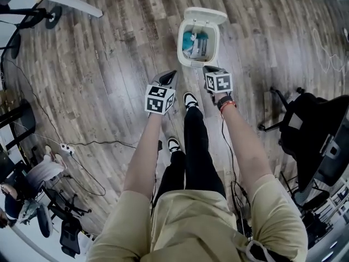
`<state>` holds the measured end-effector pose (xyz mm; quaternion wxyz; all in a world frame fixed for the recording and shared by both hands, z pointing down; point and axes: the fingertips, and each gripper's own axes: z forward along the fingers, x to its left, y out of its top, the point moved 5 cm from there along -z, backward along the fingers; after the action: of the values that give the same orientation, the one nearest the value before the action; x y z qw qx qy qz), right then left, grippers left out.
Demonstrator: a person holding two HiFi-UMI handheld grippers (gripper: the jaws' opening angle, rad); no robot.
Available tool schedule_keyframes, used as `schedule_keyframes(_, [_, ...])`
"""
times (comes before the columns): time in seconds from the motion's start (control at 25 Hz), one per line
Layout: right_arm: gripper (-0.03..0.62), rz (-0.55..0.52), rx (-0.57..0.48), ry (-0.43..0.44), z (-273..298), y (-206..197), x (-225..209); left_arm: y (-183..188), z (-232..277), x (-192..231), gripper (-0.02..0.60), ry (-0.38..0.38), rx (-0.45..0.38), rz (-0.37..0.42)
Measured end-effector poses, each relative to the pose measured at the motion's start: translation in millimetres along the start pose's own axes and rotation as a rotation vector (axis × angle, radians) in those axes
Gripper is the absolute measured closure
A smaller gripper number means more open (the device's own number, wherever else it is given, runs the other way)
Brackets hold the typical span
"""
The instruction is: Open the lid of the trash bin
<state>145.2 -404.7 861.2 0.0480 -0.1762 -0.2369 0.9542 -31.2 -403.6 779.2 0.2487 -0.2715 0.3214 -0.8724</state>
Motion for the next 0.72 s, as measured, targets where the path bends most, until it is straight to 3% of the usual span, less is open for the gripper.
schedule_keyframes(0.4, [0.585, 0.081, -0.201, 0.026, -150.3, 22.5, 82.3, 45.7, -134.8, -66.5, 0.56, 0.039, -0.124, -0.019])
schedule_keyframes(0.72, [0.583, 0.051, -0.381, 0.025, -278.3, 30.3, 149.2, 74.2, -242.6, -111.5, 0.56, 0.025, -0.211, 0.023])
